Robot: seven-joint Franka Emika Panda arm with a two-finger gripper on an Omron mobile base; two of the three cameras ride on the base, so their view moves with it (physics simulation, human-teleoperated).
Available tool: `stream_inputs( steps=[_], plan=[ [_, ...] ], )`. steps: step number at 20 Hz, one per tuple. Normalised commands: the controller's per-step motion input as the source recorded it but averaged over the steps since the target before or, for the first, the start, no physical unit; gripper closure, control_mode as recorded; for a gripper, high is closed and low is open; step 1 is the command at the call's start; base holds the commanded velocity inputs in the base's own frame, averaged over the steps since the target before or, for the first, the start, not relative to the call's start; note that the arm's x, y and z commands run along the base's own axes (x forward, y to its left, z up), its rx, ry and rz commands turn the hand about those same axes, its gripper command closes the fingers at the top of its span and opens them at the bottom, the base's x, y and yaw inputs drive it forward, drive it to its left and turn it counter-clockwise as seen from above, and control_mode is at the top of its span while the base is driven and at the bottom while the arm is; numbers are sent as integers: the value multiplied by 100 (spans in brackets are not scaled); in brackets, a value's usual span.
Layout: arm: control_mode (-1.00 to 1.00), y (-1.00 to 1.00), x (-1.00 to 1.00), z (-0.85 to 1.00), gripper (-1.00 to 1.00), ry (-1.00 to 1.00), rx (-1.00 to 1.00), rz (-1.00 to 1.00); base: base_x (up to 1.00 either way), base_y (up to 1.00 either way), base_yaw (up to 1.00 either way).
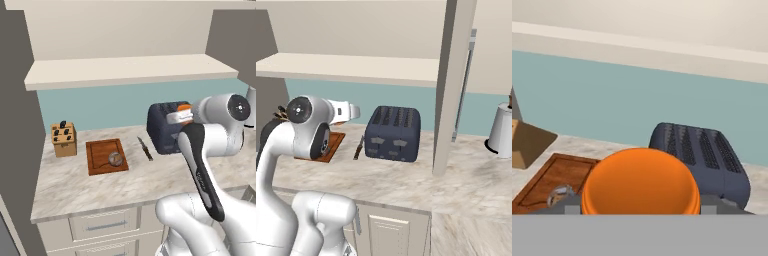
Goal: Pick the bread, place it on the cutting board, pick the jam, place it on the counter, and close the cabinet.
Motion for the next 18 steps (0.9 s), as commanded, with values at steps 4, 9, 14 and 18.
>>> stream_inputs(
  steps=[4,9,14,18],
  plan=[
    [-100,-28,0,-26,100,0,-5,0,0,0,0],
    [-100,-29,0,-27,100,0,-5,0,0,0,0],
    [-100,-27,0,-26,100,0,-4,0,0,0,0],
    [-100,-24,0,-25,100,0,-4,0,0,0,0]
  ],
)
